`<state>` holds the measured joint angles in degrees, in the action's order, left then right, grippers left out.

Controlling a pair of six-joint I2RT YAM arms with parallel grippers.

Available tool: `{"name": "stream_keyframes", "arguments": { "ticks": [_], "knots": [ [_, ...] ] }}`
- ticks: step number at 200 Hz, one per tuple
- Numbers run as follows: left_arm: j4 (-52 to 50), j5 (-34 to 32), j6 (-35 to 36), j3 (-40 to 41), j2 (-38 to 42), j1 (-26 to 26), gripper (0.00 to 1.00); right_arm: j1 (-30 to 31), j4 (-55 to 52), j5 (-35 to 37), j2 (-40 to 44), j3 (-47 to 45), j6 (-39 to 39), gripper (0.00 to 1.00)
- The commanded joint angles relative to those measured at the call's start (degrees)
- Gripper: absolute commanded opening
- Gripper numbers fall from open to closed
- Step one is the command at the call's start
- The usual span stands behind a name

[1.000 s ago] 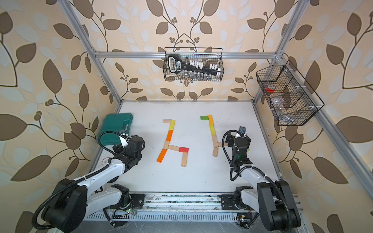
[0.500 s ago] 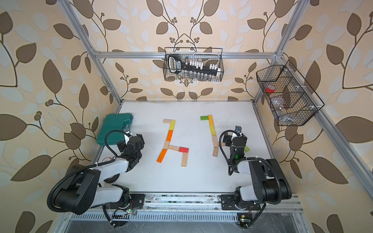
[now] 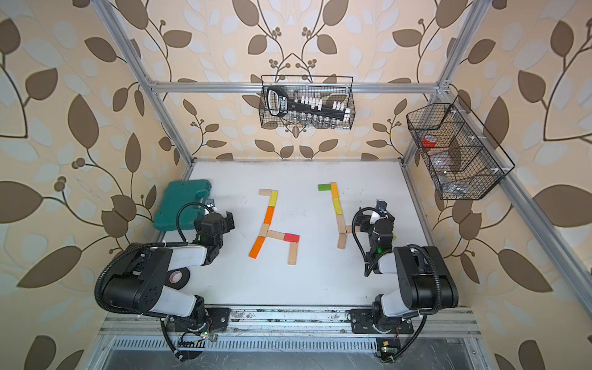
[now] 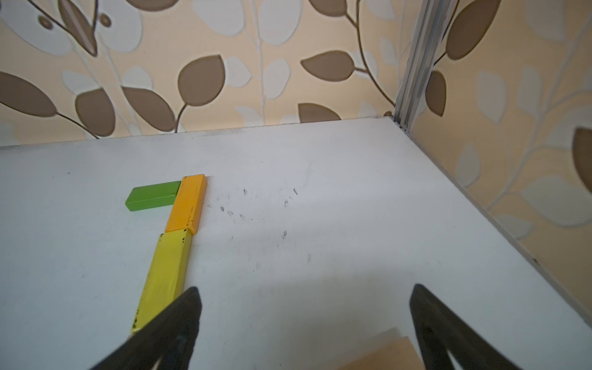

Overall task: Assemble a giraffe with building blocks
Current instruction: Reset both arms

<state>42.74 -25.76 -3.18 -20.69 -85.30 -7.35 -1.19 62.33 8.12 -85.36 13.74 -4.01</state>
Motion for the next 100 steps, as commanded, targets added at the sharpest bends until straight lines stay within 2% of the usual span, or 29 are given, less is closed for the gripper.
{"name": "stream_keyframes", "arguments": {
  "ticks": [1, 8, 20, 33, 100],
  "knots": [
    [6.2, 5.7, 1.5, 0.2, -2.2, 1.6, 0.99, -0.1, 3.2, -3.3, -0.2, -0.7, -0.2, 0.99],
    [-0.1, 7.2, -0.3, -0.7, -0.1, 2.3, 0.99, -0.2, 3.1, -3.3, -0.2, -0.7, -0.2, 0.99],
    [4.3, 6.5, 0.3, -0.3, -1.9, 2.7, 0.99, -0.1, 3.2, -3.3, -0.2, -0.7, -0.1, 0.99],
    [0.6, 7.1, -0.7, -0.9, -0.5, 3.0, 0.99, -0.2, 3.2, -3.3, -0.2, -0.7, -0.1, 0.99],
    [1.5, 7.0, -0.5, -0.4, -0.3, 3.0, 0.99, 0.0, 3.0, -3.3, -0.2, -0.6, 0.0, 0.99]
  ]
}}
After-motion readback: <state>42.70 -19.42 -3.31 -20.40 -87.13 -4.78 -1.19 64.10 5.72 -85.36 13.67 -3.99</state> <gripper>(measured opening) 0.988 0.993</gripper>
